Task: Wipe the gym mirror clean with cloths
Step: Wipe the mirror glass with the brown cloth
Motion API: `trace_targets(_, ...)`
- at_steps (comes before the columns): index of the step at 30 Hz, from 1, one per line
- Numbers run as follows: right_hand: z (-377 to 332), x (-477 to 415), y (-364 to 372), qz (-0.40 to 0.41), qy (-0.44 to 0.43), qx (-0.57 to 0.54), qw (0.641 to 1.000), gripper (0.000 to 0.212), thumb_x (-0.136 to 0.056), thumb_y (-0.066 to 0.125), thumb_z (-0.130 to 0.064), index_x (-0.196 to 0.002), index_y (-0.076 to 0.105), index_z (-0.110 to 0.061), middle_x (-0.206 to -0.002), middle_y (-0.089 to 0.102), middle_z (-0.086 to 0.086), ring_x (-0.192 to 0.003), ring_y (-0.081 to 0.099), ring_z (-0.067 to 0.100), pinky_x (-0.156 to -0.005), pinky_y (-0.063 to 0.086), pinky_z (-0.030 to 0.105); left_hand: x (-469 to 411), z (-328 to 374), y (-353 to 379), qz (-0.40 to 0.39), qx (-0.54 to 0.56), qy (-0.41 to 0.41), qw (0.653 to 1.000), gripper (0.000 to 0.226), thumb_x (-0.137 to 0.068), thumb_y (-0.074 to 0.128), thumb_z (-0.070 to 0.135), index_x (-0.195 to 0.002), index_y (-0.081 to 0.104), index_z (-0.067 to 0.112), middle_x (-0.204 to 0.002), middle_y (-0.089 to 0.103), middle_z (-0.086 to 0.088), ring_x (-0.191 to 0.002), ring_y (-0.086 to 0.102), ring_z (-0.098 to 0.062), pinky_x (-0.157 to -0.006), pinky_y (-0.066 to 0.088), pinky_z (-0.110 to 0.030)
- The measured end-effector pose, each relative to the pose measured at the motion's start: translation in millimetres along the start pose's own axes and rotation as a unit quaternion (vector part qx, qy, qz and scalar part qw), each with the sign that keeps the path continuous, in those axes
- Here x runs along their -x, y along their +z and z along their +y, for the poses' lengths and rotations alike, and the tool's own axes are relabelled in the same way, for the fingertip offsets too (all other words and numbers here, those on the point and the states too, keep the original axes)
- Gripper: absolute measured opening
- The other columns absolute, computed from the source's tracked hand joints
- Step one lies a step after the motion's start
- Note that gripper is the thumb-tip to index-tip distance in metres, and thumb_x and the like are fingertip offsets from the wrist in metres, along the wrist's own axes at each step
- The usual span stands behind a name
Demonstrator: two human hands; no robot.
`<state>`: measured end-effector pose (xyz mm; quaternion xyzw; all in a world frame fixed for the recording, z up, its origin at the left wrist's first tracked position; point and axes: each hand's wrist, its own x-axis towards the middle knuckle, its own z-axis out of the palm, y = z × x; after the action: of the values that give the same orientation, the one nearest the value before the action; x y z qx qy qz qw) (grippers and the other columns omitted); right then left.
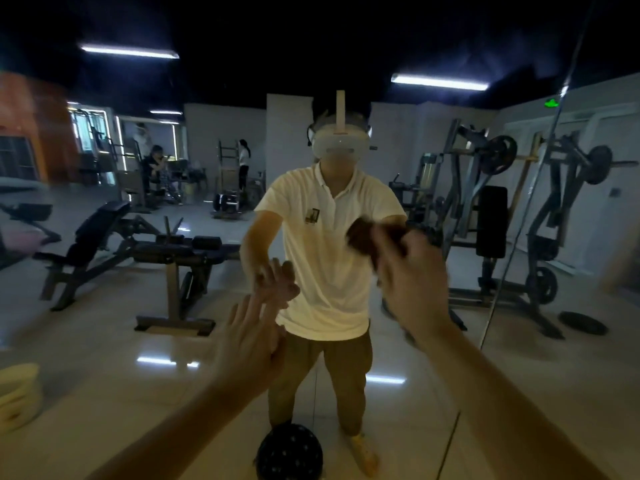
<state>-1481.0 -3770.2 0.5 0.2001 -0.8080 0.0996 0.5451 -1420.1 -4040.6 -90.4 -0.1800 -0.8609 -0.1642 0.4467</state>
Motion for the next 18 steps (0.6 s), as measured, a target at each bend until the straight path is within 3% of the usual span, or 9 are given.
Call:
trace_targets(2,22,-15,-18,0.077,0.136,0.022,0.987,0.045,-0.105,0.053,-0.031,-0.148,0.048,-0.019,-0.123,0.054,0.015,-0.100,0.059,0.021,-0.084,0.049,0.031,-29,35,3,-0.020,0.032,0.010,0.999,0.047,-0.096,0.048,0.030,-0.142,0.046,0.019,-0.139,0.053,-0.010,-0.124,0.057,-0.026,-0.099,0.052,-0.043)
trace_targets(4,26,-3,-19,0.048,0.146,0.036,0.988,0.050,-0.106,0.047,-0.034,-0.153,0.038,-0.019,-0.134,0.048,0.022,-0.105,0.061,0.033,-0.085,0.056,0.042,-58,73,8,-0.029,0.081,0.031,0.996,0.046,-0.097,0.052,0.028,-0.142,0.049,0.017,-0.141,0.054,-0.007,-0.125,0.056,-0.021,-0.098,0.051,-0.036)
trace_targets(6,26,23,-17,-0.024,0.100,0.003,0.995,0.052,-0.107,0.041,-0.037,-0.155,0.033,-0.020,-0.142,0.039,0.021,-0.106,0.063,0.034,-0.082,0.059,0.044,-86,117,15,-0.029,0.146,0.018,0.989,0.040,-0.098,0.057,0.021,-0.137,0.055,0.015,-0.136,0.057,-0.001,-0.117,0.058,-0.013,-0.089,0.047,-0.020)
trace_targets(8,39,43,-25,-0.030,0.090,-0.045,0.994,0.051,-0.103,0.052,-0.030,-0.150,0.040,-0.016,-0.141,0.040,0.016,-0.093,0.067,0.029,-0.072,0.060,0.036,-109,159,26,-0.024,0.224,-0.060,0.972,0.031,-0.100,0.060,0.016,-0.131,0.058,0.016,-0.124,0.064,0.003,-0.106,0.063,-0.009,-0.081,0.046,-0.012)
trace_targets(10,57,48,-49,-0.006,0.155,-0.121,0.981,0.048,-0.098,0.064,-0.020,-0.142,0.046,-0.015,-0.139,0.050,0.013,-0.090,0.068,0.023,-0.072,0.054,0.021,-129,191,44,-0.048,0.301,-0.162,0.939,0.023,-0.101,0.059,0.019,-0.123,0.064,0.018,-0.111,0.069,0.004,-0.099,0.065,-0.009,-0.080,0.047,-0.011)
trace_targets(12,80,51,-75,0.032,0.210,-0.159,0.964,0.044,-0.093,0.068,-0.014,-0.133,0.048,-0.013,-0.130,0.059,0.013,-0.092,0.067,0.021,-0.071,0.043,0.011,-145,223,59,-0.079,0.378,-0.214,0.897,0.023,-0.096,0.060,0.026,-0.117,0.067,0.020,-0.104,0.070,0.002,-0.098,0.066,-0.015,-0.085,0.052,-0.025)
trace_targets(15,113,57,-100,0.074,0.226,-0.162,0.958,0.035,-0.090,0.072,-0.009,-0.119,0.052,-0.007,-0.114,0.061,0.012,-0.085,0.061,0.015,-0.066,0.038,0.008,-167,279,70,-0.090,0.461,-0.247,0.847,0.011,-0.101,0.062,0.016,-0.110,0.062,0.022,-0.100,0.069,0.001,-0.098,0.068,-0.022,-0.082,0.057,-0.035)
trace_targets(16,122,58,-104,0.074,0.223,-0.170,0.957,0.033,-0.091,0.072,-0.011,-0.118,0.053,-0.007,-0.113,0.060,0.010,-0.083,0.057,0.009,-0.064,0.040,0.005,-174,295,75,-0.084,0.472,-0.255,0.840,0.012,-0.101,0.063,0.015,-0.108,0.060,0.024,-0.103,0.069,-0.001,-0.100,0.068,-0.022,-0.086,0.058,-0.038)
trace_targets(18,136,61,-108,0.054,0.208,-0.220,0.952,0.032,-0.095,0.070,-0.014,-0.121,0.054,-0.008,-0.112,0.061,0.003,-0.080,0.058,0.003,-0.067,0.046,0.005,-188,322,82,-0.059,0.403,-0.250,0.879,0.021,-0.098,0.067,0.020,-0.116,0.057,0.024,-0.113,0.066,-0.002,-0.103,0.065,-0.020,-0.090,0.057,-0.038)
